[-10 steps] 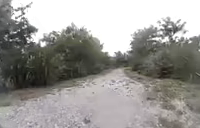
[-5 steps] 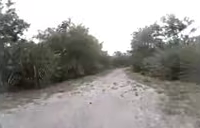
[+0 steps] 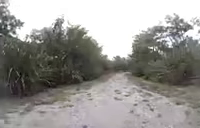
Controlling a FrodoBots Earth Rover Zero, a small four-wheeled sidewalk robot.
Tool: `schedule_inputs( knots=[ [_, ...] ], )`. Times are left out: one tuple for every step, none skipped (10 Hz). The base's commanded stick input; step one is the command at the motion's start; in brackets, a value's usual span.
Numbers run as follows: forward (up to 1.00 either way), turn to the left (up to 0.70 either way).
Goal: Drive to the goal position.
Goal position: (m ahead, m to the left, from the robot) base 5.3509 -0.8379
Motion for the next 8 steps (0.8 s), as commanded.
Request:
schedule_inputs(
  knots=[
    [1.0, 0.0],
    [1.0, 0.0],
    [1.0, 0.0],
    [1.0, 0.0],
    [1.0, 0.0],
    [1.0, -0.26],
    [1.0, -0.22],
    [1.0, -0.04]
  ],
)
